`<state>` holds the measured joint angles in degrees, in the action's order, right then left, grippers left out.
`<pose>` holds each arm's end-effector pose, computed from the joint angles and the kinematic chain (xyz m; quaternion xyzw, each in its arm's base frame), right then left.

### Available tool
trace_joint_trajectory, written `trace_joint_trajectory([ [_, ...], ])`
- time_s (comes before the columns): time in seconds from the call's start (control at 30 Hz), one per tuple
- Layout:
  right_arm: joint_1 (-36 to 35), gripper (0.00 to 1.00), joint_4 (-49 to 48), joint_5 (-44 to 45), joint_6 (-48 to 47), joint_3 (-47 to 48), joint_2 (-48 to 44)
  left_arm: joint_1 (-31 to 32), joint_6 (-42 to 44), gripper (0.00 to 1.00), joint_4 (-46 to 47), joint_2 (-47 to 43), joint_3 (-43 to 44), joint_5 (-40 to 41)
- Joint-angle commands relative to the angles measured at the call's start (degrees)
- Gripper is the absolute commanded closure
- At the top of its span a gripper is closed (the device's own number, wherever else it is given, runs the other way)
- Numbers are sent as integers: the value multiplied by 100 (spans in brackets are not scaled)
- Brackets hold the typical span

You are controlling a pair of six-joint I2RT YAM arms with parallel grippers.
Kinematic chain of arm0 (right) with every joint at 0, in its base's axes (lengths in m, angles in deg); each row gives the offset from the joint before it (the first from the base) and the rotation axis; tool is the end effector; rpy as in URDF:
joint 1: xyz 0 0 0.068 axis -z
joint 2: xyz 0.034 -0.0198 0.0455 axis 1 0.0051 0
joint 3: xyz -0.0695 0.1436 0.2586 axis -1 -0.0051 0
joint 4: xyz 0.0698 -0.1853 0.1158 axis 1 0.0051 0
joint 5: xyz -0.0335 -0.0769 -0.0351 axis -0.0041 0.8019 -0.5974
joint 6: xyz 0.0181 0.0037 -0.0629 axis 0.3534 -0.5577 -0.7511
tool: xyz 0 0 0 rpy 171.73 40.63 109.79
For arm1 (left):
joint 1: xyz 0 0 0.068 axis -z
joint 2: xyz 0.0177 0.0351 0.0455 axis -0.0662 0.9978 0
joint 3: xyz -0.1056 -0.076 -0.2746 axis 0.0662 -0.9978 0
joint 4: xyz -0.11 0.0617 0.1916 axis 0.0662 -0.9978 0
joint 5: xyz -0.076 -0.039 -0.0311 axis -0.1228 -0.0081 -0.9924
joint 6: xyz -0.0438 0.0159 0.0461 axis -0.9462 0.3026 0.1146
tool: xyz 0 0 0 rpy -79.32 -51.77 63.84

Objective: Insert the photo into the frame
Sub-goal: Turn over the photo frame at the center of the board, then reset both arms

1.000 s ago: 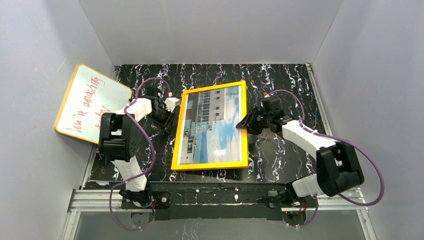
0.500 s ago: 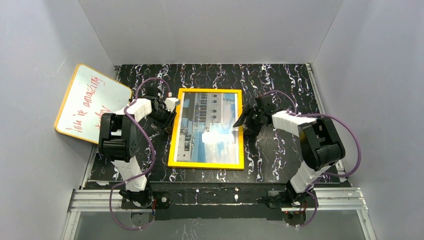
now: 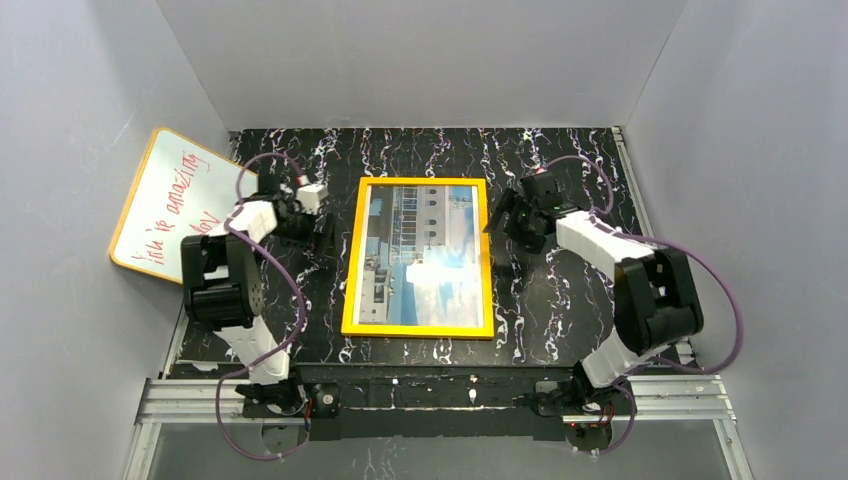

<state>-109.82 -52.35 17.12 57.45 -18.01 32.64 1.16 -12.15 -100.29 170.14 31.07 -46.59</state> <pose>0.3026 0.1142 0.2405 0.1677 0.9290 0.1930 0.2675 0.3360 -0.0066 0.2169 0.2128 0.9324 -0.1641 0.2417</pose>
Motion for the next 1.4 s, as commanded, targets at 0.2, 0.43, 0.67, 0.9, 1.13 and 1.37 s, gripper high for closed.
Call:
trace_joint_trajectory([
  [0.2, 158, 1, -1254, 5210, -805, -1623, -1398, -756, -1304, 2, 4825, -1757, -3188, -415],
  [0.43, 184, 1, -3586, 6067, -1943, -3015, -1870, -763, -1902, 2, 8835, -2284, -5316, -5],
  [0.67, 507, 1, -7142, 5503, -2899, -4513, -1586, -752, -2345, 2, 9342, -1643, -5156, 257],
  [0.9, 1296, 1, -7929, 4063, -2904, -4559, -1031, -757, -2840, 2, 9473, -1290, -4977, 551],
  [1.13, 1441, 1, -8602, 3460, -3146, -4791, -877, -635, -2892, 2, 10100, -698, -4919, 630],
  [1.37, 1193, 1, -10323, 2389, -4124, -5196, -46, 131, -2363, 2, 12117, -320, -5884, 1698],
])
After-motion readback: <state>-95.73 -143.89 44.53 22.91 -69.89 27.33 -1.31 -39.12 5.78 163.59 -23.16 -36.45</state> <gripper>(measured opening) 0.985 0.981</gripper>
